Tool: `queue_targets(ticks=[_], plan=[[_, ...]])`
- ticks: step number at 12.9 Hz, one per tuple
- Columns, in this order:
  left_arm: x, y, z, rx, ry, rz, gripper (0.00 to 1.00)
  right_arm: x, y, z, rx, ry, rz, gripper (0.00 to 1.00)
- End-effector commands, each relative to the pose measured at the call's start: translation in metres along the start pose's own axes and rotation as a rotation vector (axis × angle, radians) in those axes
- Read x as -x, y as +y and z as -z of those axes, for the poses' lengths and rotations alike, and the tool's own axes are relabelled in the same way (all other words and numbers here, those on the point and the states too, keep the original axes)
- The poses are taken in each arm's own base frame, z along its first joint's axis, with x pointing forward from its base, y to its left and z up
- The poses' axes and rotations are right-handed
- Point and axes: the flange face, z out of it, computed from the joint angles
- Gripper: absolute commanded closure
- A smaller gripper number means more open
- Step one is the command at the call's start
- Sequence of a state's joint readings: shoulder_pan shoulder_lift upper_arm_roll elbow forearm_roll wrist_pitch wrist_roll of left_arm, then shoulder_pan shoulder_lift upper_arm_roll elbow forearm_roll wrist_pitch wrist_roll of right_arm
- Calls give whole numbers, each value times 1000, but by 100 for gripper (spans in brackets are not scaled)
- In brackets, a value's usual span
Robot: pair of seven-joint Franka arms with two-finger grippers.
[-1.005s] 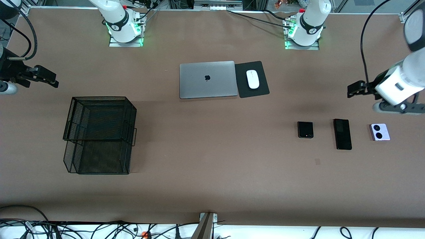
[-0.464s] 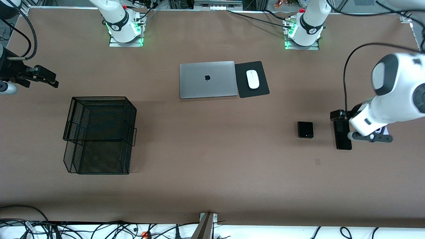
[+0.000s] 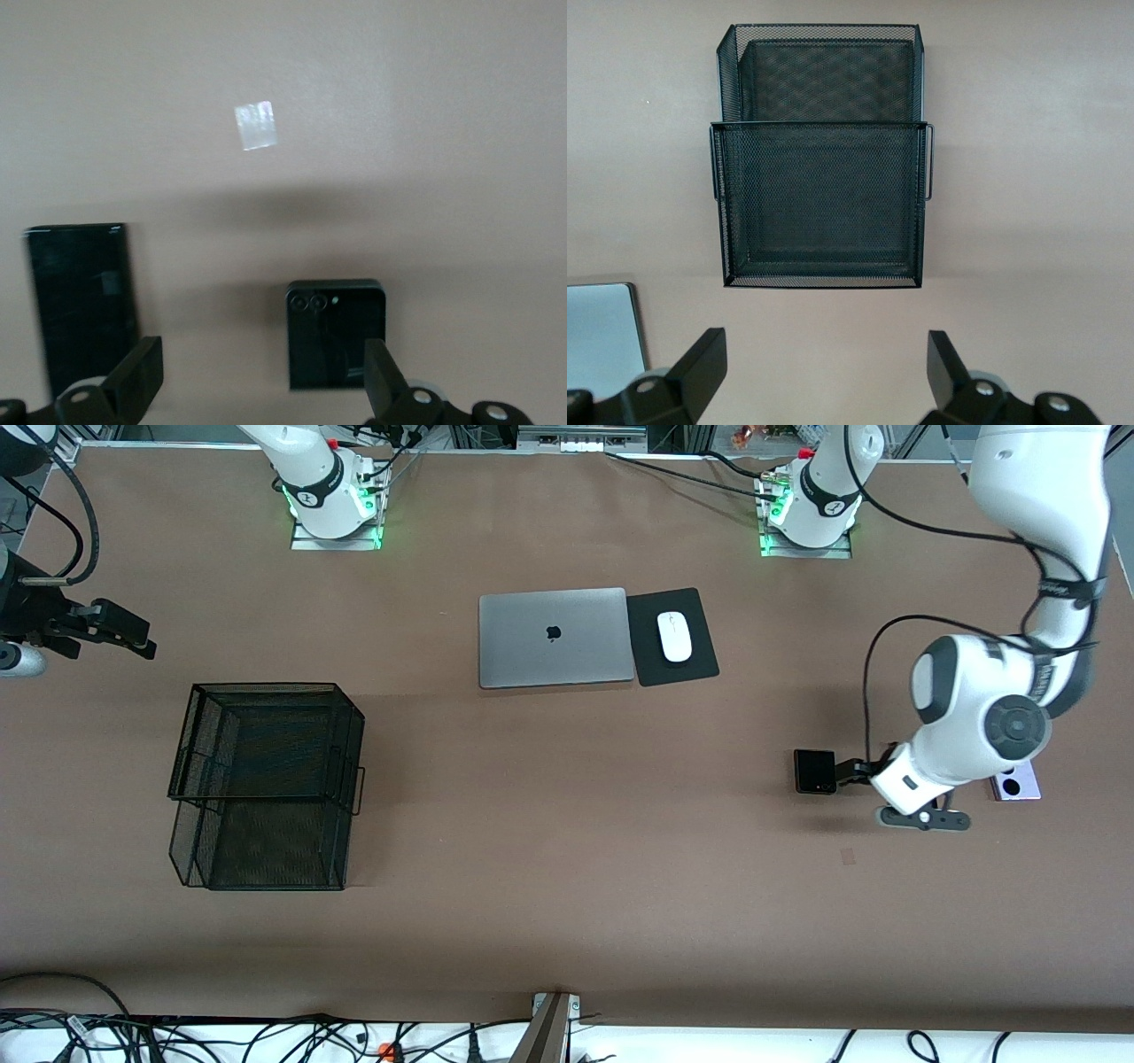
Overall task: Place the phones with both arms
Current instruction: 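Reach the left gripper down to the small black flip phone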
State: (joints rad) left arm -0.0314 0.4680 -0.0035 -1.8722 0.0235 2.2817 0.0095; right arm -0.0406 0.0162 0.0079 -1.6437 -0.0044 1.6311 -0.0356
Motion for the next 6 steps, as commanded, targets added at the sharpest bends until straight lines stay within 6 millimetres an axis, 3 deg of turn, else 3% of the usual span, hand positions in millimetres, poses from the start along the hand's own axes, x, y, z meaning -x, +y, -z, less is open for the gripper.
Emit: queue_targets(ticks=[1,3,6], plan=[[22,12,-30,37,22,22,0,6,1,7,7,10,2,0],[30,25,-52,68,12,28,0,6,1,7,7,10,2,0],[33,25,-67,68,-9,25,0,6,1,6,7,9,2,0]])
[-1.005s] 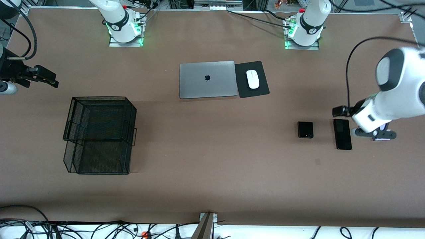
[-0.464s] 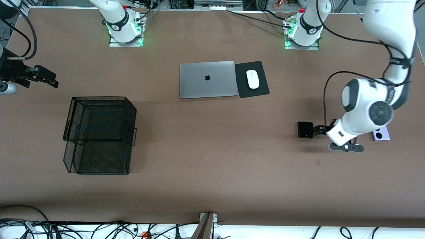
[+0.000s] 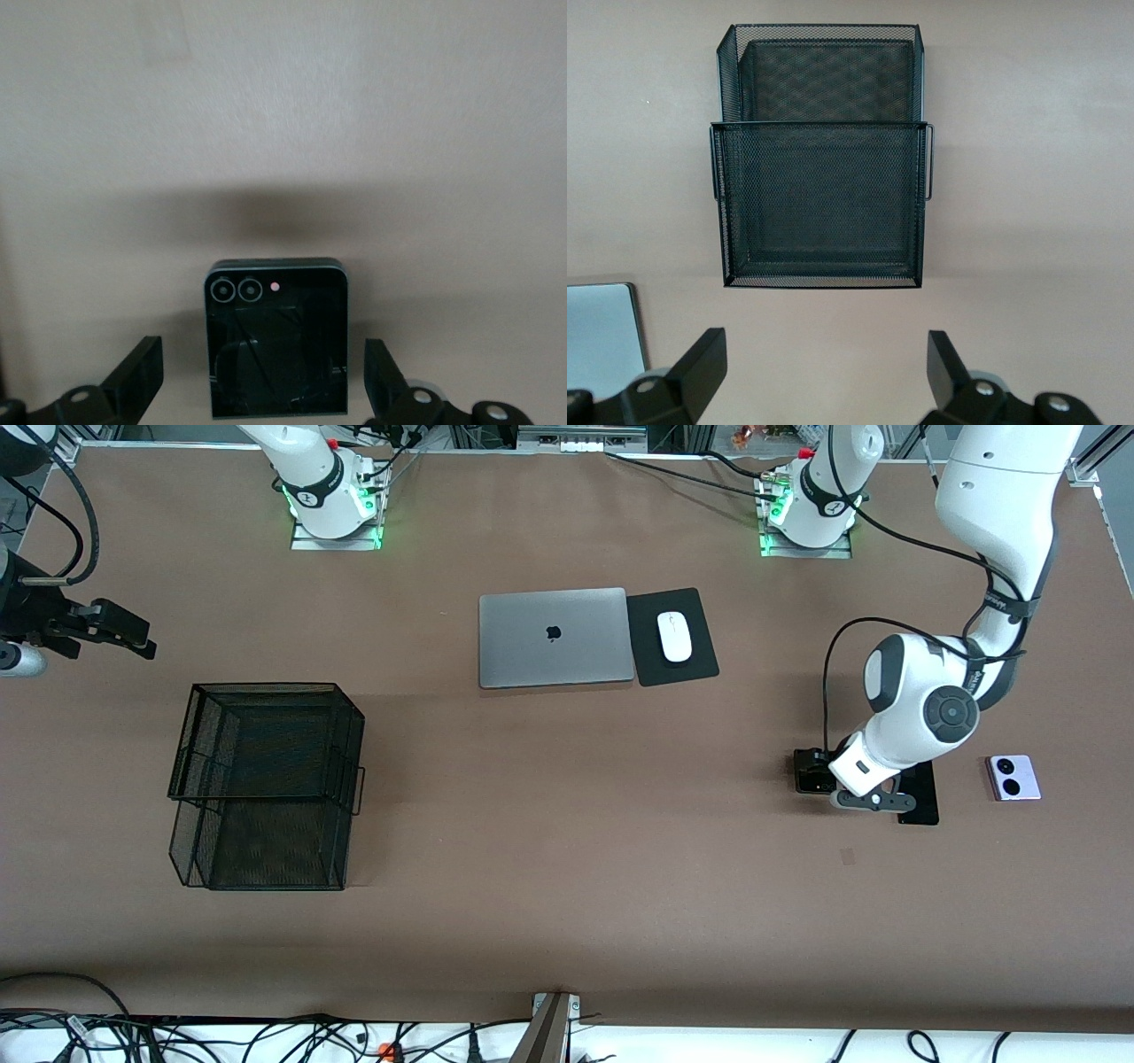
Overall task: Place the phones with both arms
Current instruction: 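Close the left gripper on the small black flip phone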
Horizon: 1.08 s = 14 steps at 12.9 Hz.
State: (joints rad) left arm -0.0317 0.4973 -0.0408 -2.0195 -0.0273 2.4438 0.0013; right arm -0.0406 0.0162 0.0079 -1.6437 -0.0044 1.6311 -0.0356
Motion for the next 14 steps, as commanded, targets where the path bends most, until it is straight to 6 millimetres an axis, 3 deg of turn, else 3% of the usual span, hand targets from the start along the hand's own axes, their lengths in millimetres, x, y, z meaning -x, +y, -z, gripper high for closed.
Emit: queue_targets(ticks=[1,5,11,12,13,14], plan=[[1,0,-6,18,2,14,0,6,1,7,7,10,2,0],[5,0,-27,20,-13,12,0,6,1,7,7,10,2,0],[4,7,-31,34,-4,6,0,6,1,7,7,12,2,0],[5,8,-32,33,-5,4,11,6,1,7,7,12,2,0],[4,7,-31,34,-4,3,50,6,1,7,7,12,2,0],[4,8,-31,33,-2,4,57,6,1,7,8,12,2,0]])
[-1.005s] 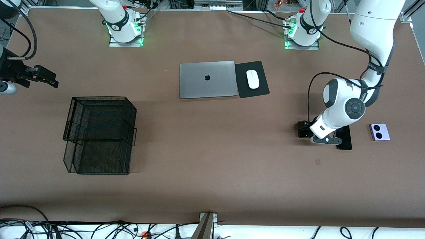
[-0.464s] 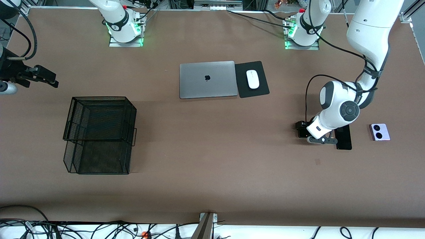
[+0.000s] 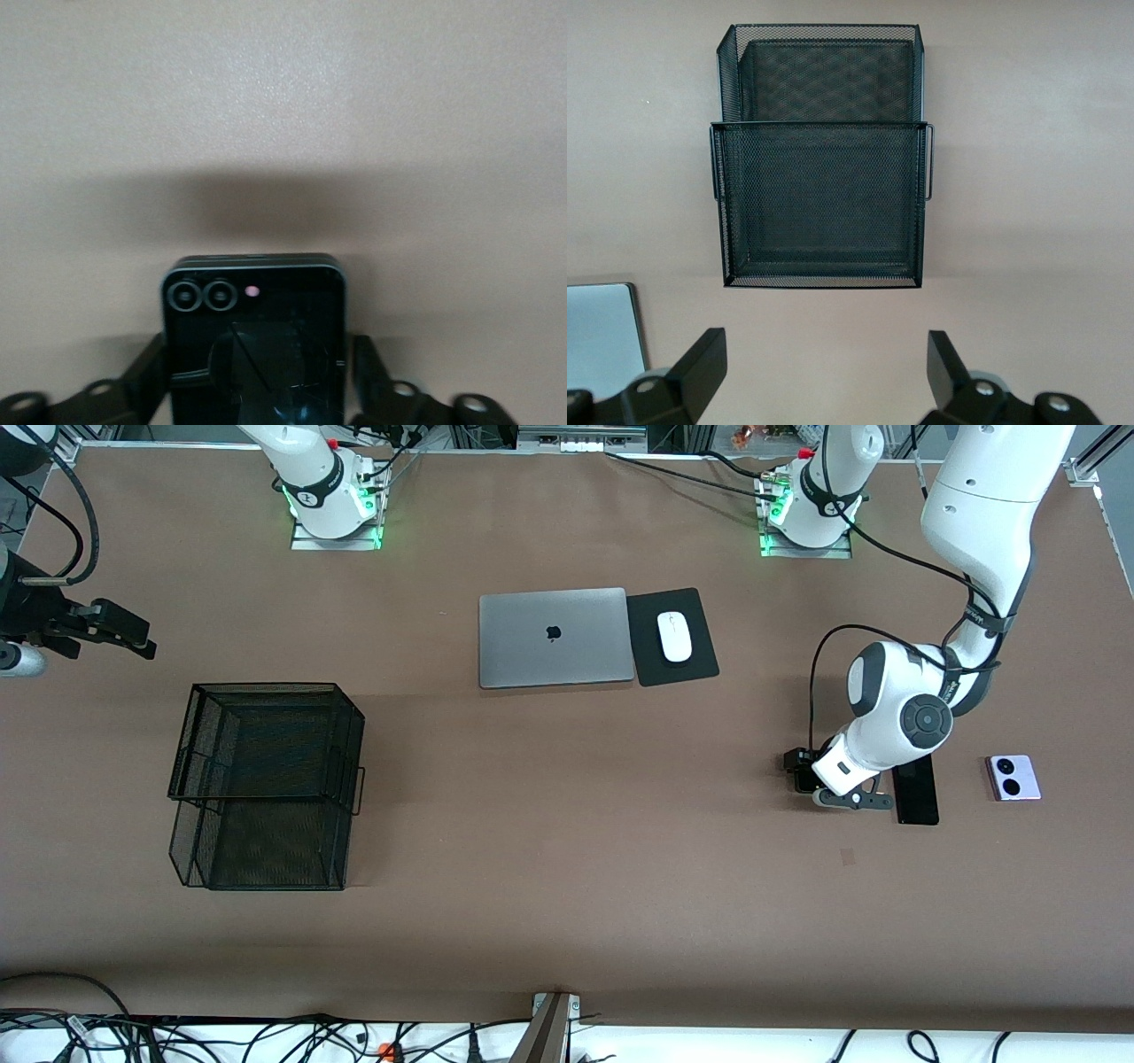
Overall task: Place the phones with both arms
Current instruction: 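Close the left gripper on the small black flip phone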
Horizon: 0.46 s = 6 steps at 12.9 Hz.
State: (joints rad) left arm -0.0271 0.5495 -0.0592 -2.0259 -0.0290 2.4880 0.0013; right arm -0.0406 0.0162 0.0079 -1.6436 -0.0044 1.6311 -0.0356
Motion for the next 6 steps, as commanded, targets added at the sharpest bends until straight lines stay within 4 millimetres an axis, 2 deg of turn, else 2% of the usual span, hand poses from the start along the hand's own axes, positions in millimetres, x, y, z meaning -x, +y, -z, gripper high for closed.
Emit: queue_targets(ticks=[1,4,6], plan=[[0,1,-1,23,12,17,58,6,1,7,7,12,2,0],[-2,2,2,23,14,20,73,6,1,7,8,12,2,0],[-6,2,14,24,31,17,74,6,1,7,7,12,2,0]])
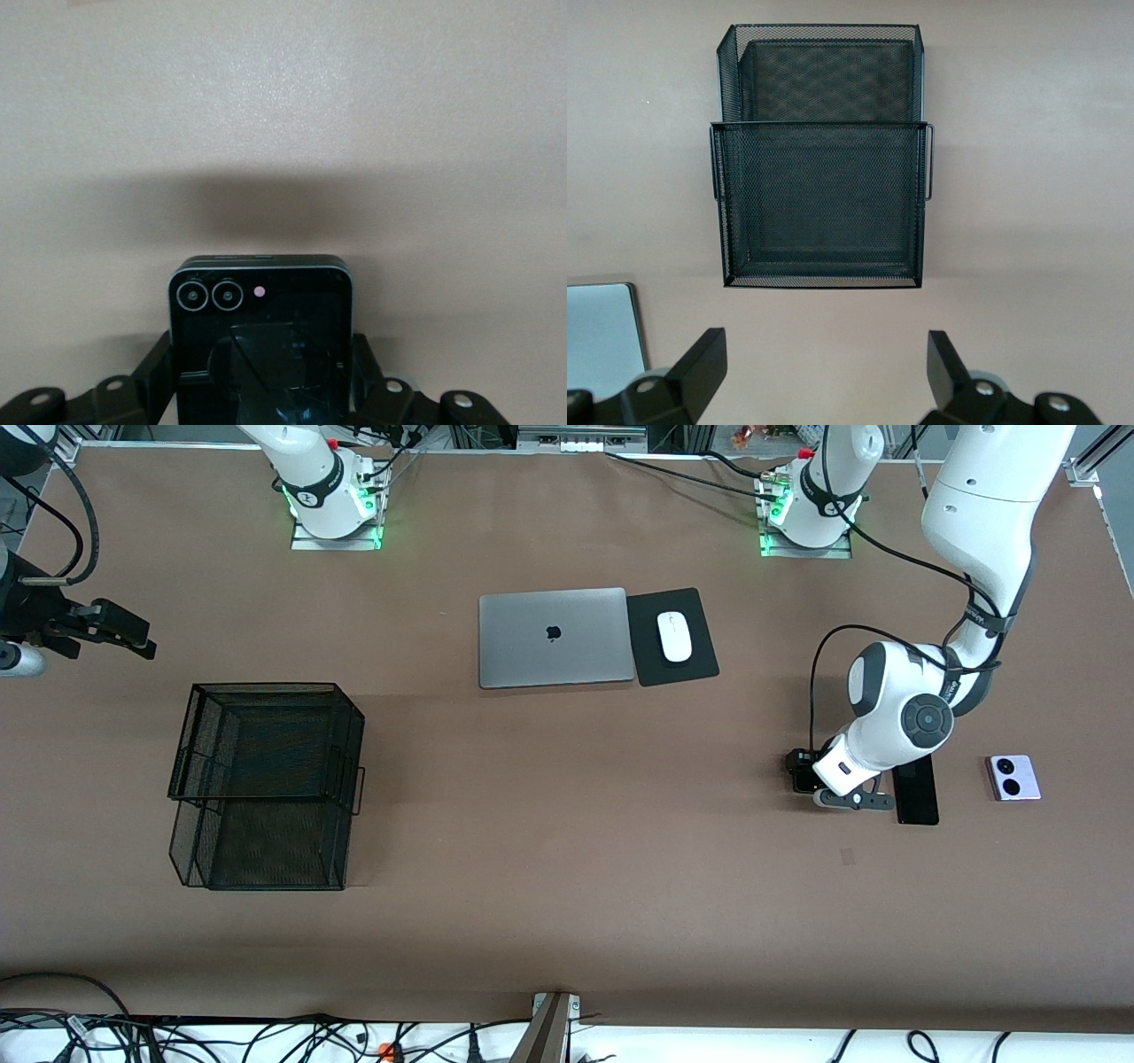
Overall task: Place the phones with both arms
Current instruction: 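Close the left gripper on the small black flip phone, then carry the flip phone with the left gripper toward the laptop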
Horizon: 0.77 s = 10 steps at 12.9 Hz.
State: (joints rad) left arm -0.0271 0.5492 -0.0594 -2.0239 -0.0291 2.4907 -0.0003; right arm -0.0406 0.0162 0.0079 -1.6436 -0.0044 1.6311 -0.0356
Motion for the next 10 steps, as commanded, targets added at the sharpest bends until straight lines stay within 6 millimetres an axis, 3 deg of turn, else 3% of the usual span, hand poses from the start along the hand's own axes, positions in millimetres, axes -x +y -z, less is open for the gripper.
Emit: queue_targets(ticks=[1,4,6,8,10], plan=[[-9,3,27,23,41,8,74,6,1,7,8,11,2,0],[-32,10,88,28,19,2,74,6,1,7,8,11,2,0],[-51,31,137,33,-27,-19,74,6,1,7,8,11,2,0],[-64,92,187,38,-18,-66,74,6,1,7,8,10,2,0],[-68,169,199,35,-15,-33,74,6,1,7,8,10,2,0]])
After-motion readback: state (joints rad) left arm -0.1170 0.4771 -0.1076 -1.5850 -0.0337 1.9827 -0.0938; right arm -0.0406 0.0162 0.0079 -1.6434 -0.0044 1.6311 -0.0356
